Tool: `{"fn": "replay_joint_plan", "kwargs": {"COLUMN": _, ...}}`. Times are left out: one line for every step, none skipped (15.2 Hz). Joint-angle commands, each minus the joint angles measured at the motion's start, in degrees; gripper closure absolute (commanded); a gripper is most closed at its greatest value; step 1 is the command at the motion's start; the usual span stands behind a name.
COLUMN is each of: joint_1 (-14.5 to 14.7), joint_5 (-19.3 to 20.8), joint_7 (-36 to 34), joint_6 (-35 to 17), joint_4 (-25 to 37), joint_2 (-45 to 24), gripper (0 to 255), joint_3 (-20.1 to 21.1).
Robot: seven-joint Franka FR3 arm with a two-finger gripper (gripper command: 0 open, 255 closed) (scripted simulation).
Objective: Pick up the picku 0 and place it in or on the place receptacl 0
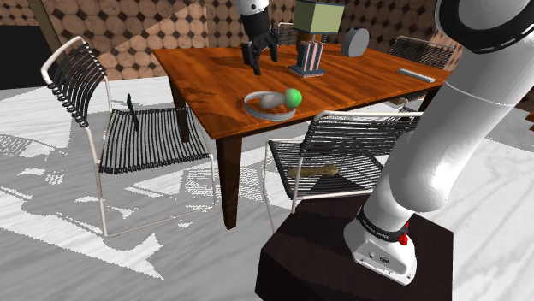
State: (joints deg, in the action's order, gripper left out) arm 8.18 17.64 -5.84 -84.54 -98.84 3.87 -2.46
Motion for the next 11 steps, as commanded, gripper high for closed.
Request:
{"fn": "replay_joint_plan", "kwargs": {"joint_1": 0.31, "joint_5": -0.09, "joint_7": 0.22, "joint_6": 2.96, "joint_4": 4.1, "joint_2": -1.24, "gripper": 0, "joint_3": 0.38}}
{"fn": "replay_joint_plan", "kwargs": {"joint_1": 0.53, "joint_5": -0.12, "joint_7": 0.36, "joint_6": 5.0, "joint_4": 6.99, "joint_2": -2.14, "gripper": 0, "joint_3": 0.64}}
{"fn": "replay_joint_plan", "kwargs": {"joint_1": 0.71, "joint_5": -0.12, "joint_7": 0.48, "joint_6": 6.65, "joint_4": 9.38, "joint_2": -2.92, "gripper": 0, "joint_3": 0.84}}
{"fn": "replay_joint_plan", "kwargs": {"joint_1": 0.71, "joint_5": -0.12, "joint_7": 0.48, "joint_6": 6.65, "joint_4": 9.38, "joint_2": -2.92, "gripper": 0, "joint_3": 0.84}}
{"fn": "replay_joint_plan", "kwargs": {"joint_1": 0.72, "joint_5": -0.12, "joint_7": 0.48, "joint_6": 6.64, "joint_4": 9.37, "joint_2": -2.91, "gripper": 0, "joint_3": 0.84}}
{"fn": "replay_joint_plan", "kwargs": {"joint_1": 0.72, "joint_5": -0.12, "joint_7": 0.48, "joint_6": 6.65, "joint_4": 9.38, "joint_2": -2.92, "gripper": 0, "joint_3": 0.83}}
{"fn": "replay_joint_plan", "kwargs": {"joint_1": 0.72, "joint_5": -0.12, "joint_7": 0.48, "joint_6": 6.65, "joint_4": 9.38, "joint_2": -2.92, "gripper": 0, "joint_3": 0.83}}
{"fn": "replay_joint_plan", "kwargs": {"joint_1": 0.72, "joint_5": -0.12, "joint_7": 0.48, "joint_6": 6.65, "joint_4": 9.38, "joint_2": -2.92, "gripper": 0, "joint_3": 0.83}}
{"fn": "replay_joint_plan", "kwargs": {"joint_1": 0.72, "joint_5": -0.12, "joint_7": 0.48, "joint_6": 6.65, "joint_4": 9.38, "joint_2": -2.92, "gripper": 0, "joint_3": 0.83}}
{"fn": "replay_joint_plan", "kwargs": {"joint_1": 0.72, "joint_5": -0.12, "joint_7": 0.48, "joint_6": 6.65, "joint_4": 9.38, "joint_2": -2.92, "gripper": 0, "joint_3": 0.83}}
{"fn": "replay_joint_plan", "kwargs": {"joint_1": 0.72, "joint_5": -0.12, "joint_7": 0.48, "joint_6": 6.65, "joint_4": 9.38, "joint_2": -2.92, "gripper": 0, "joint_3": 0.83}}
